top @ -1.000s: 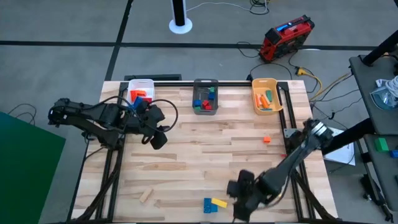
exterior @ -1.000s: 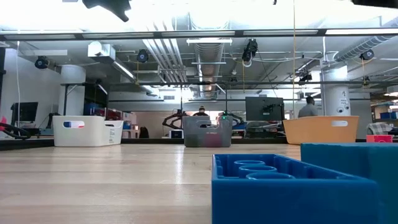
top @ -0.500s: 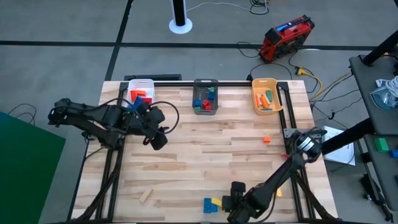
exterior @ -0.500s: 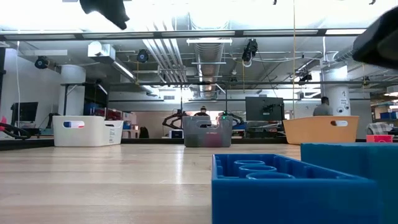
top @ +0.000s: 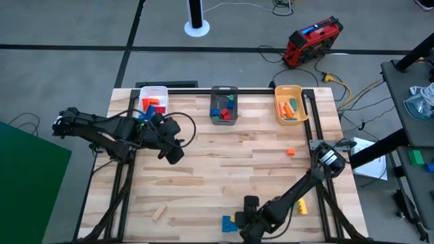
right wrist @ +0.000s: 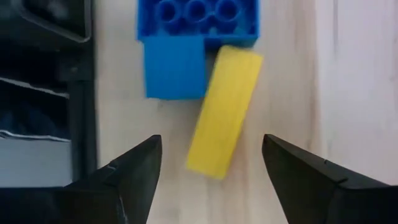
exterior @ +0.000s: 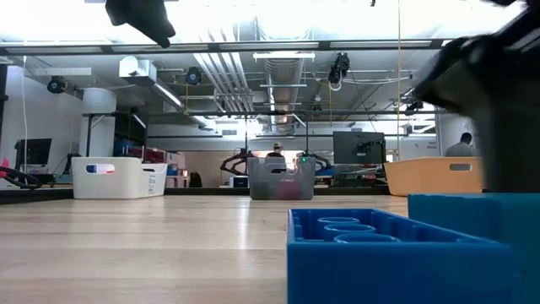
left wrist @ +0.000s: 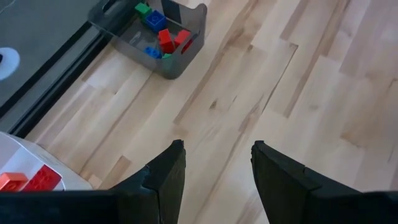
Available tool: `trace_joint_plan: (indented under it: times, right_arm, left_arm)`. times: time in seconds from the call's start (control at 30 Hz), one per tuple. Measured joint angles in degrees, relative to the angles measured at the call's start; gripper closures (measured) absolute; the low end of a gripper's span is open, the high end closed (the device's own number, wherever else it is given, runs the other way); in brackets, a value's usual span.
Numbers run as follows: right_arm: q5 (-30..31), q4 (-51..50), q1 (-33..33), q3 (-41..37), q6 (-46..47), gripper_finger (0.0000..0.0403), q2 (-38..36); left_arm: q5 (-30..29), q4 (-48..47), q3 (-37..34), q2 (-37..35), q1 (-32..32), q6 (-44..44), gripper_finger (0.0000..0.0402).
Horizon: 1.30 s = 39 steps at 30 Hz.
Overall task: Sort blocks by size
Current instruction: Put the yellow block into the yellow bin
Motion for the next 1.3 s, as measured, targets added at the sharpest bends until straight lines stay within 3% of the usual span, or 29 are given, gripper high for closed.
trace_joint_plan:
  times: [0.43, 0.57, 0.8, 1.1, 1.3]
  right_arm:
    - [-0.4, 0.7, -1.6, 0.1, -2.4, 0.0166, 3.2]
    - [0.1, 0.3, -1.7, 0.1, -2.0, 0.0208, 3.2]
    - [0.5, -0.5, -1.8, 0.1, 0.2, 0.0315, 3.3]
    - [1.1, -6.6, -2.3, -0.2, 2.4, 0.0314, 0.8]
    - [4.6, -16.0, -4.4, -0.3, 6.0, 0.0314, -6.6]
  left_arm:
    - [0.0, 0.1, 0.0, 0.0, 0.0, -0.4, 0.024]
    - [0.0, 0.1, 0.0, 0.0, 0.0, -0.2, 0.024]
    - [0.0, 0.1, 0.0, 0.0, 0.0, -0.1, 0.024]
    - [0.0, 0.1, 0.0, 0.0, 0.0, 0.7, 0.024]
    - [0.0, 0.0, 0.0, 0.0, 0.0, 1.3, 0.024]
